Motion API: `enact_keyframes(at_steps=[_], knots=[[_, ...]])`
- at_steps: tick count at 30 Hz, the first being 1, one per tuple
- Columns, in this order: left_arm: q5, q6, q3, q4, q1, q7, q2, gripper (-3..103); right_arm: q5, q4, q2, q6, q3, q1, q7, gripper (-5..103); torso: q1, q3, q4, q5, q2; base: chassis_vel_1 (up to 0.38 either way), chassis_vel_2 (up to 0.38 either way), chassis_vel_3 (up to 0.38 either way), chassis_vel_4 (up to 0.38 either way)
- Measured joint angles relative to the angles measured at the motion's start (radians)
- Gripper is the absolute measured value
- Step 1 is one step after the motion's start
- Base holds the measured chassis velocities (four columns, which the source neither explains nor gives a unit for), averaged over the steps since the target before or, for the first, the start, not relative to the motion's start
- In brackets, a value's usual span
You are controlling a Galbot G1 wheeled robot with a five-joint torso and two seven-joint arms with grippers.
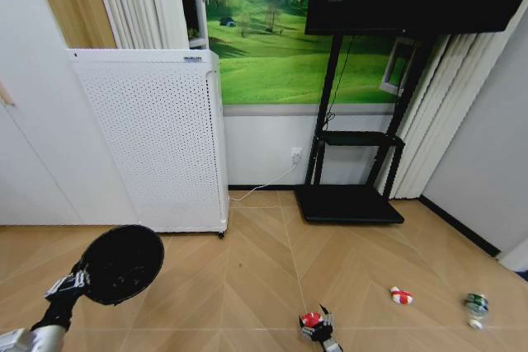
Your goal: Pick up the trash bin and place the garbage on the floor into it.
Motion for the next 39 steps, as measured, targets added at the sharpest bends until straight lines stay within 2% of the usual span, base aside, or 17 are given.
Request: enact_keyframes(at_steps=[9,18,20,23,27,29,31,38,39], knots=[[0.002,0.001,0.017,-0.021,0.016,0.056,-0.008,7,-0.026,-0.103,0.005,0.004,-0.012,0.063,-0.003,100,0.000,0.000,0.0003,0.0001,0.000,0.000,0.000,0.000,0.000],[0.004,-0.001,0.020,-0.029,0.020,0.060,-0.013,7,-0.048,-0.202,-0.008,-0.015,-0.023,0.138,-0.008,100,0.000,0.000,0.0004,-0.0005,0.000,0.000,0.000,0.000,0.000],[0.004,-0.001,0.020,-0.030,0.020,0.060,-0.013,7,-0.050,-0.209,-0.010,-0.018,-0.023,0.141,-0.008,103,0.000,0.000,0.0005,-0.0004,0.000,0.000,0.000,0.000,0.000],[0.004,-0.001,0.020,-0.030,0.020,0.059,-0.013,7,-0.051,-0.215,-0.013,-0.023,-0.023,0.142,-0.009,100,0.000,0.000,0.0005,-0.0004,0.000,0.000,0.000,0.000,0.000],[0.004,-0.002,0.021,-0.027,0.015,0.054,-0.014,7,-0.032,-0.179,-0.026,-0.037,-0.006,0.095,-0.011,86,0.000,-0.001,0.0010,0.0001,0.000,0.000,0.000,0.000,0.000],[0.004,-0.002,0.020,-0.026,0.014,0.052,-0.015,7,-0.024,-0.164,-0.031,-0.041,-0.002,0.079,-0.017,86,0.000,0.000,0.0008,-0.0004,0.000,0.000,0.000,0.000,0.000],[0.003,-0.004,0.020,-0.024,0.014,0.052,-0.017,7,-0.015,-0.144,-0.041,-0.043,0.008,0.048,-0.028,79,0.000,0.000,0.0002,-0.0005,0.000,0.000,0.000,0.000,0.000],[0.000,-0.008,0.021,-0.027,0.014,0.051,-0.023,7,-0.002,-0.134,-0.052,-0.043,0.017,0.028,-0.044,78,0.000,0.000,0.0003,-0.0004,0.000,0.000,0.000,0.000,0.000],[-0.001,-0.009,0.021,-0.029,0.014,0.050,-0.024,7,0.001,-0.134,-0.052,-0.043,0.017,0.028,-0.047,74,0.000,0.000,0.0002,-0.0004,0.000,0.000,0.000,0.000,0.000]])
